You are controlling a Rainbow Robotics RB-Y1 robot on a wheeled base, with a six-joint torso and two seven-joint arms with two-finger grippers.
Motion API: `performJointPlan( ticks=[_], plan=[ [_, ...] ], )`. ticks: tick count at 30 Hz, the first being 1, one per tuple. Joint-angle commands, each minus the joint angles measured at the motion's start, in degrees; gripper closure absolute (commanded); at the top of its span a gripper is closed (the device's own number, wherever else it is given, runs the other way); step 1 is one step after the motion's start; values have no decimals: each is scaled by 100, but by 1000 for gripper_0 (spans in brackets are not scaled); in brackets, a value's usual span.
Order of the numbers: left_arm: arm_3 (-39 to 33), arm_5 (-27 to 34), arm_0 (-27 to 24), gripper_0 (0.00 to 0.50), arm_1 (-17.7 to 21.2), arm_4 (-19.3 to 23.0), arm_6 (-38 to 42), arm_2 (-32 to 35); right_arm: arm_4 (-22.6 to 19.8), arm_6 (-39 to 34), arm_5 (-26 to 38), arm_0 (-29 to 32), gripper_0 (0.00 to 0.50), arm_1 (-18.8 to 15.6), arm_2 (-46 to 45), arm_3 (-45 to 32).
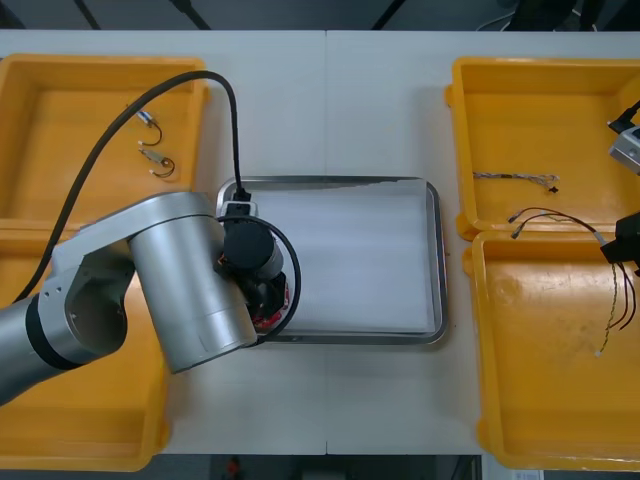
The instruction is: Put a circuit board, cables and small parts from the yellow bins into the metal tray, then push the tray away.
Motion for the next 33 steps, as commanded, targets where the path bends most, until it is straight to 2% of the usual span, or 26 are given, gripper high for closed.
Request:
performJointPlan(
  ticks=[1, 6, 10, 17, 21, 24, 31, 33],
  plan=[
    [-487, 222, -390, 0, 462, 798, 83, 710, 12, -85, 21, -139, 500, 36, 29, -131],
    [-663, 240, -522, 0, 955, 1694, -13, 1325, 12, -85, 21, -139, 500, 36, 29, -131],
    [-689, 240, -645, 0, 1517, 2538, -347, 1905, 12, -85, 21, -139, 500, 36, 29, -131],
    [-311, 240, -653, 0, 2264, 3725, -998, 2863, 29, -85, 21, 2, 500, 124, 240, -34],
    [49, 240, -653, 0, 2581, 4059, -1341, 3188, 64, -32, 21, -262, 500, 106, 398, -43],
    [348, 240, -645, 0, 2712, 4111, -1411, 3346, 38, 12, 21, -490, 500, 106, 538, -78],
    [1112, 187, -645, 0, 2871, 3883, -1499, 3557, 126, 65, 21, -956, 500, 106, 1224, -359],
    [1394, 108, -645, 0, 2879, 3707, -1552, 3610, 214, 73, 21, -1114, 500, 106, 1532, -535]
  ],
)
